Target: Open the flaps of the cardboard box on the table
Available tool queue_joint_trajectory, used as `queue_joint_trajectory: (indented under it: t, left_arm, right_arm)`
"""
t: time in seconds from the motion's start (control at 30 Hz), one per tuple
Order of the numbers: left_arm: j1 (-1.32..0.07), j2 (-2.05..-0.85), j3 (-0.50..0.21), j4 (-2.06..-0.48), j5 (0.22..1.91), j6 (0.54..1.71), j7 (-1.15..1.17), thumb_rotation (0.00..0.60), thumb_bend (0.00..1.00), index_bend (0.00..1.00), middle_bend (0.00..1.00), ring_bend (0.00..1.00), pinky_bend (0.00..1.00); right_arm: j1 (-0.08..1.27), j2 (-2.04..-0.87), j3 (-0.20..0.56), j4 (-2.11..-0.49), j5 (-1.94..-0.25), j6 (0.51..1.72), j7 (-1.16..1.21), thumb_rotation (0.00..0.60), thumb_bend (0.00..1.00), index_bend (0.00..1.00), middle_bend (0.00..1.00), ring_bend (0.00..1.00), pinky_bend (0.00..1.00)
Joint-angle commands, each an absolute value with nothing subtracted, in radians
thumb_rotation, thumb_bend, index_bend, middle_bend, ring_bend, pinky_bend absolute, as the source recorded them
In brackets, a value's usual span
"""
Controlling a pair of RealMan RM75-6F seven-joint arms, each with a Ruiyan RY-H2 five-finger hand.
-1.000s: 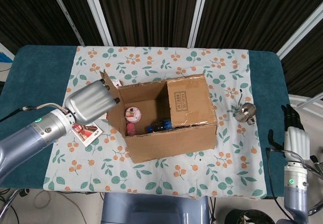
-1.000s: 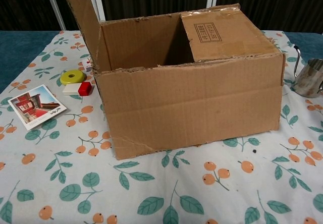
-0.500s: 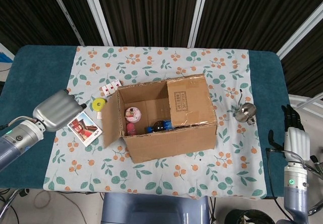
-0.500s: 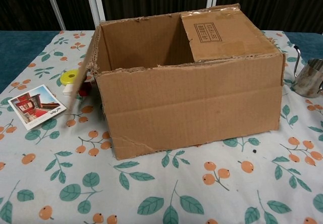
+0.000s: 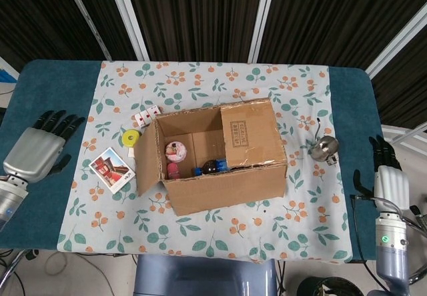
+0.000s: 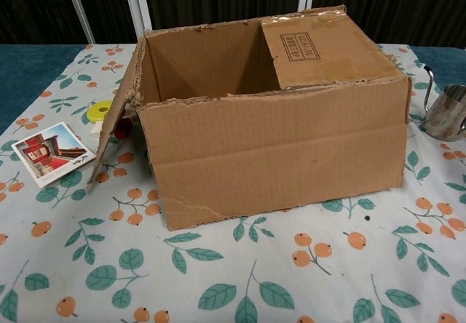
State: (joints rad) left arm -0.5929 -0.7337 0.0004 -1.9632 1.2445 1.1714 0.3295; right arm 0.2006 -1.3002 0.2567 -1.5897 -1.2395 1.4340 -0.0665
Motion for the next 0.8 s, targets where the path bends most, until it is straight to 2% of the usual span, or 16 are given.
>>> queue_joint_trajectory:
  t: [0.03,0.3,0.4,0.53,0.57,0.67,0.8]
  left_arm:
    - [-0.406,-0.947,0.007,-1.86,1.229,1.413,0.28,0.6,0.32,0.0,0.01,0.0,0.04]
    - [-0.312,-1.123,0.006,-1.675,1.266,1.528,0.223,0.6,0.32,0.0,0.0,0.0,0.04]
    - [-0.293,-1.165,0.007,-1.618,1.278,1.532,0.192,0.6,0.32,0.0,0.0,0.0,0.04]
    - [-0.272,-1.201,0.01,-1.552,1.3,1.532,0.149,0.6,0.32,0.0,0.0,0.0,0.04]
    - [-0.269,-1.205,0.01,-1.543,1.304,1.531,0.141,0.6,0.32,0.0,0.0,0.0,0.04]
    - [-0.264,-1.213,0.001,-1.526,1.315,1.529,0.112,0.6,0.32,0.0,0.0,0.0,0.04]
    - [-0.259,-1.219,-0.008,-1.507,1.331,1.522,0.085,0.6,0.32,0.0,0.0,0.0,0.04]
  right_arm:
    - [0.22,-1.273,0.251,-1.611,-1.265,1.412,-0.099,0.6,0.54,0.0,0.0,0.0,0.23]
    - [0.359,-1.15,0.273,-1.669,-1.376,1.258,-0.191,0.6,0.56,0.02,0.0,0.0,0.23]
    - [0.441,-1.099,0.297,-1.697,-1.408,1.164,-0.224,0.6,0.67,0.04,0.0,0.0,0.23]
    - [0.557,-1.06,0.333,-1.727,-1.435,1.043,-0.253,0.6,0.94,0.07,0.0,0.01,0.23]
    - [0.576,-1.057,0.339,-1.731,-1.435,1.024,-0.255,0.6,0.97,0.08,0.0,0.01,0.23]
    - [0.654,-1.065,0.361,-1.748,-1.435,0.953,-0.27,0.6,1.0,0.11,0.02,0.02,0.23]
    - [0.774,-1.115,0.38,-1.743,-1.439,0.854,-0.302,0.6,1.0,0.23,0.11,0.1,0.23]
